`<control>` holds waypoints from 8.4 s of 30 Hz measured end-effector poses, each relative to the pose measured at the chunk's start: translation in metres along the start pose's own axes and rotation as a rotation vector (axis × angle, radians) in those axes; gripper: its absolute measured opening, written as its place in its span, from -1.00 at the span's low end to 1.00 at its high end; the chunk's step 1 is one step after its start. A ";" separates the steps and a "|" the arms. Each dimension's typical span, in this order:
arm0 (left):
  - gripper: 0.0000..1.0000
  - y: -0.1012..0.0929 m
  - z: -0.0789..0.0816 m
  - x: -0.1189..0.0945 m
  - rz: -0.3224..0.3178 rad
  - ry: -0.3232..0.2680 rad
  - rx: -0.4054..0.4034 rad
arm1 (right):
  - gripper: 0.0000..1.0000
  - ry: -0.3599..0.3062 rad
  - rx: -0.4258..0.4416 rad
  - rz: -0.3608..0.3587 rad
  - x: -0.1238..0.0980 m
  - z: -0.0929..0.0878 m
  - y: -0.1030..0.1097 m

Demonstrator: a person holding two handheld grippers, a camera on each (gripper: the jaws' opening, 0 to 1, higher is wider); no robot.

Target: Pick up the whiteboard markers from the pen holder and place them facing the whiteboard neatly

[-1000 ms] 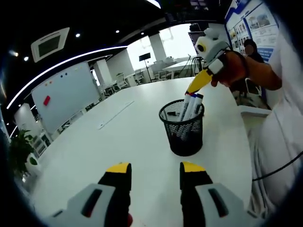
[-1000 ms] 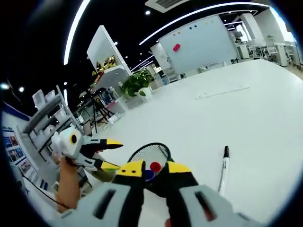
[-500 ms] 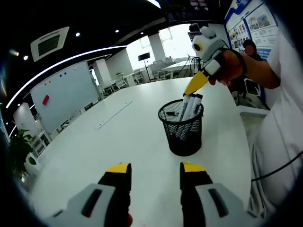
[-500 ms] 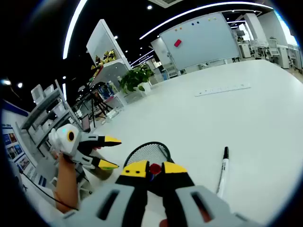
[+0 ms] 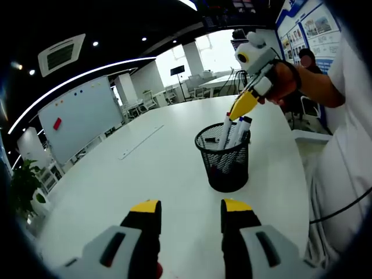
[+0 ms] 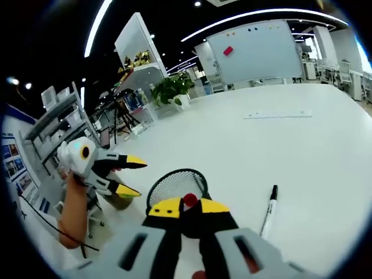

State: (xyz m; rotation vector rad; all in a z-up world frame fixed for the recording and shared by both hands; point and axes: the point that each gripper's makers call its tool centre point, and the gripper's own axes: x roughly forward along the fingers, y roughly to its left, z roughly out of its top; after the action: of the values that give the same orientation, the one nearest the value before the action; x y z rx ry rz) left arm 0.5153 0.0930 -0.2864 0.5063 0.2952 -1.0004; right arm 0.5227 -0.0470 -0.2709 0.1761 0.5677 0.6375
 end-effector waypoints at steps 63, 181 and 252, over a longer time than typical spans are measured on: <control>-0.14 0.001 0.000 0.000 0.000 -0.005 0.000 | -0.83 -0.038 -0.286 0.044 0.005 0.002 0.012; -0.15 -0.001 -0.002 0.002 0.011 0.011 -0.006 | -0.86 -0.682 -0.166 -0.471 -0.106 0.012 -0.090; -0.15 0.004 -0.005 0.004 0.015 0.011 -0.003 | -0.83 -0.310 -0.004 -0.637 -0.065 -0.080 -0.127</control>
State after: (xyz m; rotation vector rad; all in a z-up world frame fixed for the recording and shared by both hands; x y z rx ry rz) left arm 0.5205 0.0947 -0.2910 0.5106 0.3023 -0.9829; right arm 0.5010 -0.1888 -0.3500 0.0788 0.2932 -0.0111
